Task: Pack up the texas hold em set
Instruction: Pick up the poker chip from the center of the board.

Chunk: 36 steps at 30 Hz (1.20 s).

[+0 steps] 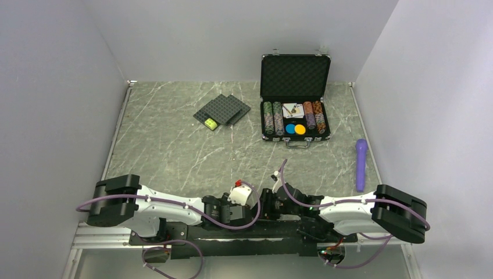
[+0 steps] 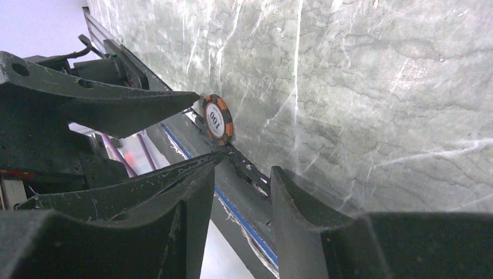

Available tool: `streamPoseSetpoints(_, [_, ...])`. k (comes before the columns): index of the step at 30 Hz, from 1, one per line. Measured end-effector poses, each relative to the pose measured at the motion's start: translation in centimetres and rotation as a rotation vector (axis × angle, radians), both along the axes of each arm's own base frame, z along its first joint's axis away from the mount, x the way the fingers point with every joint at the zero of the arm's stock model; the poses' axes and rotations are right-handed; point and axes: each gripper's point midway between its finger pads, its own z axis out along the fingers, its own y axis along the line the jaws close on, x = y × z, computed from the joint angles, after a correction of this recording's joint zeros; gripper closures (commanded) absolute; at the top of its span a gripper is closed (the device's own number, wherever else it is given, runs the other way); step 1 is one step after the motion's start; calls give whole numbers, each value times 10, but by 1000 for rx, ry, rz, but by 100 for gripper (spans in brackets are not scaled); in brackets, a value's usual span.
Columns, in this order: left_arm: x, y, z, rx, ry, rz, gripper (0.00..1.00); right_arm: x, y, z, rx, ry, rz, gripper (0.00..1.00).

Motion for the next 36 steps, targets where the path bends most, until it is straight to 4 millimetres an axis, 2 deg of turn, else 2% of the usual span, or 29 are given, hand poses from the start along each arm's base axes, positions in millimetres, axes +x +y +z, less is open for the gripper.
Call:
streamPoseSetpoints(24, [8,-1,-1,-9,-20,73,45,3,0,-2,-2,5,-9,55])
streamPoseSetpoints(36, [11,-1,-2,13,-31,77,51,4,1,-1,4,5,-10,55])
